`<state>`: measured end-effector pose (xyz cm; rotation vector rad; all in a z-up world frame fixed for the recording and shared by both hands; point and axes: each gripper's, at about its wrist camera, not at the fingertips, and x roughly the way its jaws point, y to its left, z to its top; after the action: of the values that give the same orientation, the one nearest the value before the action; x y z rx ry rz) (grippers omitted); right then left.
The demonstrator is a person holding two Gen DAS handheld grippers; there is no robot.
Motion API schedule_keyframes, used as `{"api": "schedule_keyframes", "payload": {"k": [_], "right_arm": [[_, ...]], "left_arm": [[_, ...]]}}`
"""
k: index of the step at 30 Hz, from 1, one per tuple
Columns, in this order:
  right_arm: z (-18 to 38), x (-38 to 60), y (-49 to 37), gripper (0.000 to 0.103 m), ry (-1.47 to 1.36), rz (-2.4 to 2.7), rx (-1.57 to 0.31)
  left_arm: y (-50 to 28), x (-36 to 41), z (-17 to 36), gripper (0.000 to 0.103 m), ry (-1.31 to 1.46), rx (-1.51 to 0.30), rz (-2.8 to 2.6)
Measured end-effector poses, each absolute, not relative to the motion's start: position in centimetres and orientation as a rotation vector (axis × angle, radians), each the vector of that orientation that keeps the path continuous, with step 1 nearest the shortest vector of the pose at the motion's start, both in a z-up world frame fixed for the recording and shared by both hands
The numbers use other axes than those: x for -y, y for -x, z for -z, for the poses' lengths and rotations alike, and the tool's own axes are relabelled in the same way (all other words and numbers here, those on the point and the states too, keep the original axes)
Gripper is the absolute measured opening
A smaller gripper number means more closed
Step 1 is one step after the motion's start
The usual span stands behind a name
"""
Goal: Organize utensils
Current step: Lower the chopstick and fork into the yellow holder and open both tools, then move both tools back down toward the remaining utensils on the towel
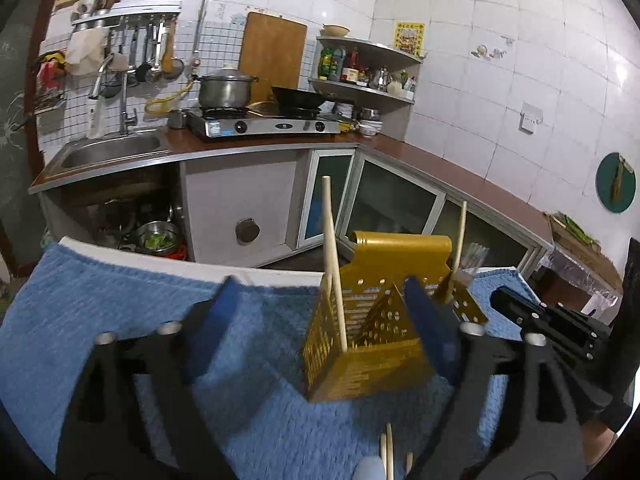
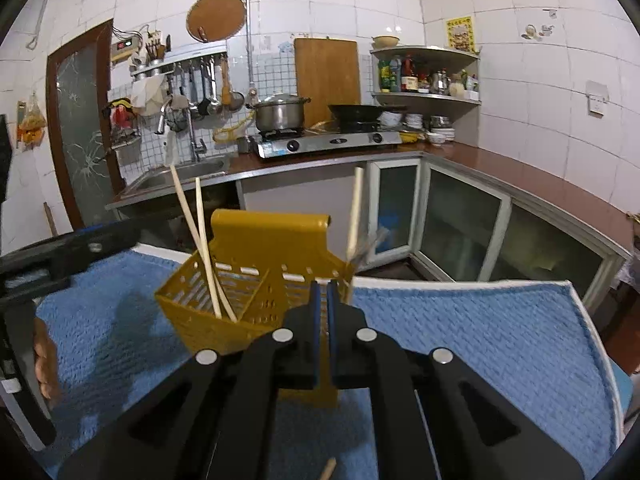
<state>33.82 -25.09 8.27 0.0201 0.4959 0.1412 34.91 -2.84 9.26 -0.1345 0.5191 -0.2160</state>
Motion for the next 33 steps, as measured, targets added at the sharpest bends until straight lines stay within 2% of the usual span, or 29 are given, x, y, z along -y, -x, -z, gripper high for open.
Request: {"api": "schedule_keyframes", "payload": {"k": [3, 9, 18, 19, 20, 21, 26, 28, 30, 33], "right_arm": [[-7.9, 25.7, -31.9, 0.004, -0.046, -0.111, -0.526], [-5.0, 26.3, -28.8, 0.005, -0.077, -0.059, -0.606], [1.2, 25.7, -26.5, 0.007, -0.114, -0.066, -0.731], [1.7, 25.6, -26.3, 0.014, -0.118, -0.065, -0.738], [2.2, 25.5, -26.2, 0.039, -0.121, -0.059, -0.739], [2.5, 25.5, -25.9, 0.053, -0.122, -0.051, -0.731], [3.6, 25.0, -25.6, 0.054, -0.094, -0.035, -0.74], [3.1, 25.0, -25.9, 0.062, -0.087, -0.026, -0.733], [2.9, 24.8, -25.8, 0.076, -0.074, -0.022, -0.724], [2.8, 24.0, -25.8, 0.085, -0.043, -0.018, -0.726]], "left_arm": [[-32.4, 1.6, -9.3, 0.098, 0.158, -0.511, 0.193], [-29.6, 0.6, -7.1, 0.098, 0.159, -0.58, 0.178], [-26.8, 1.7, -0.8, 0.098, 0.059, -0.755, 0.164], [-26.4, 1.8, -0.1, 0.098, 0.05, -0.764, 0.162], [-26.2, 1.7, 0.6, 0.098, 0.054, -0.772, 0.164], [-26.2, 1.7, 0.8, 0.098, 0.062, -0.778, 0.16], [-25.9, 0.6, 3.1, 0.098, 0.11, -0.784, 0.126], [-26.0, 0.5, 3.7, 0.098, 0.109, -0.798, 0.121], [-26.0, 0.7, 4.0, 0.098, 0.096, -0.814, 0.126], [-25.7, 1.2, 3.9, 0.098, 0.071, -0.797, 0.124]]}}
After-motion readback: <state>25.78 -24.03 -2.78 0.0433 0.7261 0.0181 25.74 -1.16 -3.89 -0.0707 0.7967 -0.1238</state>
